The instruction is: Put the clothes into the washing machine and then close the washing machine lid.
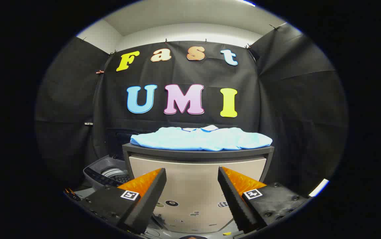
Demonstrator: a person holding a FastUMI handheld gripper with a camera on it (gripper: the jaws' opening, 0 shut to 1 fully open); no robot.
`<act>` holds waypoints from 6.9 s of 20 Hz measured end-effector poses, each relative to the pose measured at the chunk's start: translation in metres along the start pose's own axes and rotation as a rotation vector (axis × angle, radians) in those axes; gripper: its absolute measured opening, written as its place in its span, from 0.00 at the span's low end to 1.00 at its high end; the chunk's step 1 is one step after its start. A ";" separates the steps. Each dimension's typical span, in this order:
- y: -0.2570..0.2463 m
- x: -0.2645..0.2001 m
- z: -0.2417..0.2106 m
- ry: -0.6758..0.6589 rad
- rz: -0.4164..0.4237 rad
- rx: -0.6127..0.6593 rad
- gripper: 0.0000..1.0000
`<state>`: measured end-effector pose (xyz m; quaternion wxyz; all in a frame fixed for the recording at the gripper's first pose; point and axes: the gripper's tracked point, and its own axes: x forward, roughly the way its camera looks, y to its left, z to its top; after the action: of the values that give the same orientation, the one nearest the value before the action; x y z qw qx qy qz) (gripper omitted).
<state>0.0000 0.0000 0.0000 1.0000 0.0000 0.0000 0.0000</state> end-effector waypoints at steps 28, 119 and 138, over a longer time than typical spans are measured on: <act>-0.003 0.006 -0.005 0.035 0.035 0.022 0.98; -0.014 0.243 0.018 0.687 -0.026 -0.009 0.13; 0.007 0.257 0.115 0.452 0.059 0.167 0.05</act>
<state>0.2567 0.0069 0.1154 0.9707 0.0827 0.2239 0.0291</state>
